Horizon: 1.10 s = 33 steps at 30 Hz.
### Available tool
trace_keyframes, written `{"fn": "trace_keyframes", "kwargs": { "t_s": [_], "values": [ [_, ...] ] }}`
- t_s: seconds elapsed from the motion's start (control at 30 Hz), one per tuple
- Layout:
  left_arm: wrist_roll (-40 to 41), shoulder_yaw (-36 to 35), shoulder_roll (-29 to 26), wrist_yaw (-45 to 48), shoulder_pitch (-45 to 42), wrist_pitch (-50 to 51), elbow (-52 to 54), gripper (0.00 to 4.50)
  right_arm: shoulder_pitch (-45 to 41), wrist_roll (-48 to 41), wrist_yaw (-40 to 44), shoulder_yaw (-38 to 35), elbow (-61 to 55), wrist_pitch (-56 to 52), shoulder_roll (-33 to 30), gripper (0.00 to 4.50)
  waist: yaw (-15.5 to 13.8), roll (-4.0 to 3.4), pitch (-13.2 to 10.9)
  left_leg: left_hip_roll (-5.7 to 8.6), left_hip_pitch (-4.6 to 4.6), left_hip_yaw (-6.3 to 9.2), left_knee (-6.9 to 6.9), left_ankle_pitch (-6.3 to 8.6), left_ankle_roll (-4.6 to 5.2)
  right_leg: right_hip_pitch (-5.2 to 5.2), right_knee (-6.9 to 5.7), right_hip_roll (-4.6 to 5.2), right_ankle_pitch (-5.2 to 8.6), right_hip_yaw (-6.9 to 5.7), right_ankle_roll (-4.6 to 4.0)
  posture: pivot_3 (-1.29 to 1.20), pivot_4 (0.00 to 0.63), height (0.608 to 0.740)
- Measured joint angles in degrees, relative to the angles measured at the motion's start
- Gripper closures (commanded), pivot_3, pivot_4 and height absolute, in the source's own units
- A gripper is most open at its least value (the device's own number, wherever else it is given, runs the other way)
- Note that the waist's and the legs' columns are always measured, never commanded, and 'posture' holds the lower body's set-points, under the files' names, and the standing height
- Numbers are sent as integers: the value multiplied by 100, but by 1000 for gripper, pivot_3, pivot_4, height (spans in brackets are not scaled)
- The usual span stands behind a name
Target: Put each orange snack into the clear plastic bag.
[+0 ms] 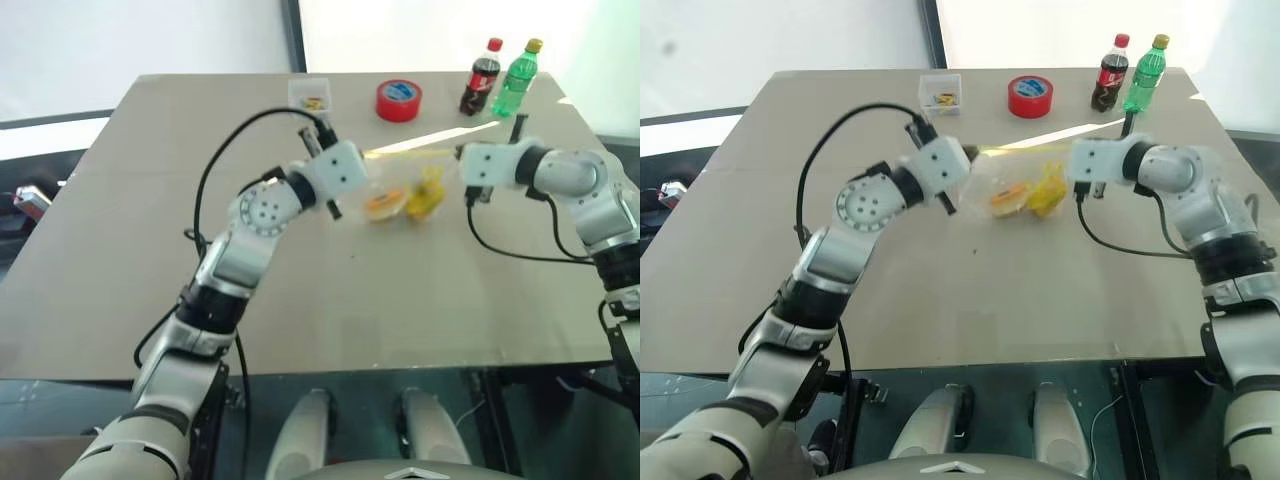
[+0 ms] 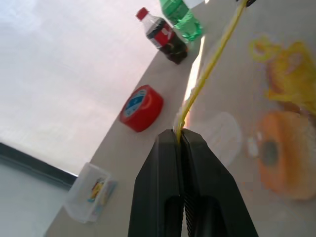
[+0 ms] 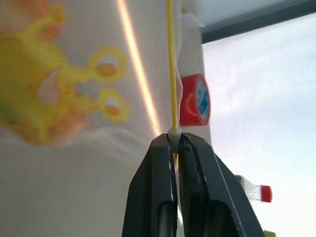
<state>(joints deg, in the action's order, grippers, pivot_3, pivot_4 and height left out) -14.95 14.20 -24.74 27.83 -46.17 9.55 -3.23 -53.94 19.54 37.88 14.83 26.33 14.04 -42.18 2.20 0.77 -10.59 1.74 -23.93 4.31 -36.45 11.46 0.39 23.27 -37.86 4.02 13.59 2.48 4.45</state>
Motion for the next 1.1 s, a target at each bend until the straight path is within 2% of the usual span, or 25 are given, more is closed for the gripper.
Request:
{"fn": "trace_keyframes", "kwargs": {
  "t_s": [0.1, 0.2, 0.27, 0.37, 0.5, 0.53, 0.6, 0.7, 0.83, 0.93, 1.1],
  "values": [
    [-22, -268, -65, -337, -506, -161, -50, 4500, -237, -292, -204, -339, -176, -17, 30, 4372, -9, 0, 1, 0, -6, -1, 5, 0, -1, 3, 16, 1, 0, 0, 0, 0, 150, 740],
    [73, -437, -229, -244, -426, -23, 176, 4500, -129, -697, 69, -561, -648, -360, 3, 4372, -3, -1, 2, -1, -7, -1, 12, 0, 0, 2, 28, 1, 1, 2, 0, 0, 150, 740],
    [272, -456, -336, 104, 73, 268, 602, 4500, 391, -1080, 501, -643, -1252, -892, -73, 4372, -1, -2, 5, -3, -7, -1, 16, 2, 2, -3, 37, 1, 1, 1, 0, 0, 150, 740],
    [607, -238, -508, 787, 1225, 902, 1282, 4500, 1615, -1623, 1212, -642, -2165, -1820, -172, 4372, -7, -3, 6, -3, -13, 0, 16, 6, 9, -3, 43, 1, 2, 1, 0, 0, 150, 740],
    [973, -106, -465, 1083, 2319, 1744, 1860, 3140, 2837, -2029, 1561, -619, -2799, -2746, -213, 3065, -15, -2, 1, -6, -48, 18, -18, 9, 14, 31, 3, 3, 0, 3, 1, 0, 150, 740],
    [1037, -144, -422, 1069, 2452, 1915, 2053, 2499, 3052, -2059, 1564, -654, -2920, -2851, -261, 2411, -27, -3, 2, -5, -43, 17, -26, 8, 14, 26, -4, 2, 0, 0, 2, 0, 150, 740],
    [1061, -150, -406, 1016, 2665, 2050, 2351, 1666, 3309, -2190, 1566, -781, -3142, -3100, -320, 1575, -27, -3, 1, -7, -16, 14, -32, 8, 14, 3, -5, 0, 1, 1, 2, 0, 150, 740],
    [1110, -409, -377, 803, 2945, 2269, 2572, 1666, 3756, -2575, 1714, -1251, -3370, -3420, -572, 1575, -29, -3, 2, -17, 27, 13, -32, 9, 14, -46, 6, -1, 4, -7, 2, 0, 150, 740],
    [1515, -1392, -317, 590, 3186, 2694, 2862, 1666, 4222, -3215, 1967, -2071, -3431, -3657, -742, 1575, -17, -2, 3, -31, 26, 15, -33, 9, 13, -46, 8, -3, 3, -9, 2, 0, 150, 740],
    [2523, -2374, 69, 644, 3664, 3302, 3674, 1666, 4539, -4038, 2355, -2819, -3458, -3882, -761, 1575, -18, 0, 4, -34, 19, 17, -32, 13, 18, -46, 19, 1, 2, -7, 3, 0, 150, 740],
    [3478, -3215, -75, 859, 4600, 3887, 4408, 1666, 4756, -4450, 2700, -3384, -3382, -3893, -1097, 1575, -34, -1, 4, -34, 25, 4, -35, 16, 23, -51, 17, -1, 4, -12, 1, 0, 150, 740]
  ]
}}
